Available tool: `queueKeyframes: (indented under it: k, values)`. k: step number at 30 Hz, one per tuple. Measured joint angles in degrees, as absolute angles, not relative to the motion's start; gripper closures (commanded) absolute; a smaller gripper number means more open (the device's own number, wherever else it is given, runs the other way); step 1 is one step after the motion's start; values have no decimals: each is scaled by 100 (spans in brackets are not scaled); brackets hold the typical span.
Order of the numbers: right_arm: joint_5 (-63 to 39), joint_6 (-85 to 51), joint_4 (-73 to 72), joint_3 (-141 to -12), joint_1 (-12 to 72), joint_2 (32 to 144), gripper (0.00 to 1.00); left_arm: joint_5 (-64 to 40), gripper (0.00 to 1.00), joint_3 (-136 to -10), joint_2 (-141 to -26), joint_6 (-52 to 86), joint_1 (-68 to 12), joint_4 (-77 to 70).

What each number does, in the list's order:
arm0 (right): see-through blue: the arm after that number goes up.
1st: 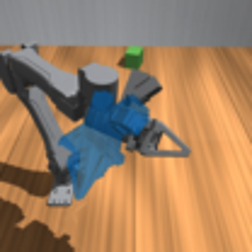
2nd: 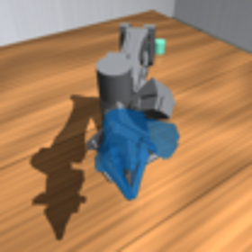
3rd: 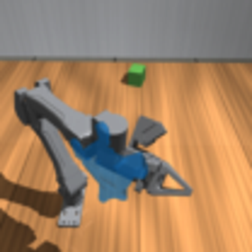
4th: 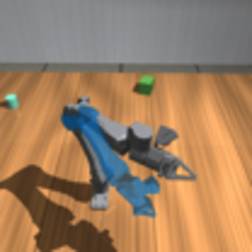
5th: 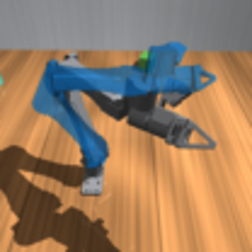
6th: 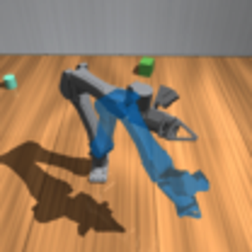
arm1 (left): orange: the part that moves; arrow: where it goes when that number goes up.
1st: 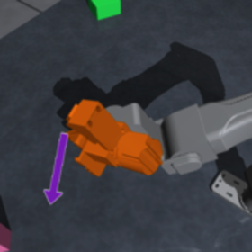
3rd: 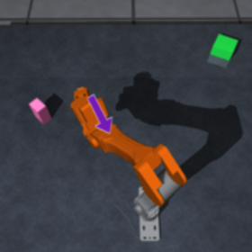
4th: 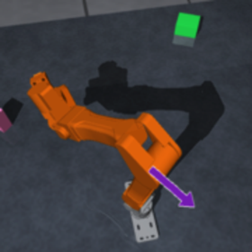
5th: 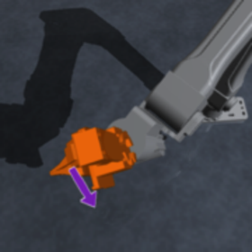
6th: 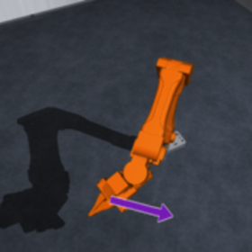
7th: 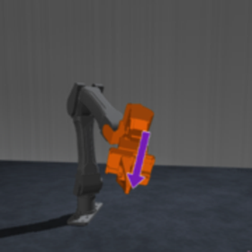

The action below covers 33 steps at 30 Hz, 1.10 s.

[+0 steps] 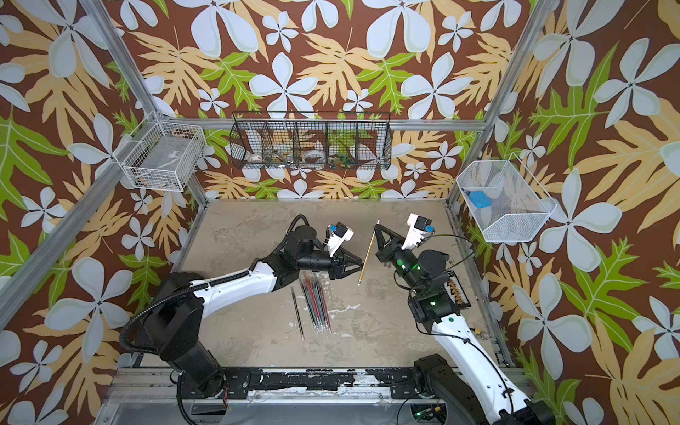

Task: Remove the protective cover of the pencils
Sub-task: Pick up the pencil from the center of the board.

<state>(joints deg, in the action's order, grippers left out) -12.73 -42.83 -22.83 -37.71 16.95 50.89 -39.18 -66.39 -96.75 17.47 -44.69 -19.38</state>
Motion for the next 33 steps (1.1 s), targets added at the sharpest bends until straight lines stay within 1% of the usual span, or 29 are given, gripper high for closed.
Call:
queueKeyframes:
  k: [4, 11, 25, 29, 31, 33]
  values:
    - [-921, -3981, -1791, -3881, 1767, 5068, 100, -3903, 65, -6663, -9675, 1664, -4469, -1837]
    - [-657, -3876, -1695, -3881, 1833, 5166, 100, -3948, 65, -6711, -9677, 1662, -4469, -1785]
    - [-766, -4648, -2628, -3800, 1925, 5527, 100, -3970, 65, -6724, -9767, 1669, -4473, -1780]
    - [-755, -4783, -2703, -3782, 1925, 5542, 100, -3970, 68, -6729, -9771, 1669, -4473, -1780]
    - [-751, -4851, -2770, -3726, 1927, 5540, 100, -3970, 71, -6735, -9771, 1669, -4473, -1780]
    - [-746, -4932, -2829, -3656, 1927, 5542, 100, -3970, 76, -6742, -9773, 1669, -4473, -1780]
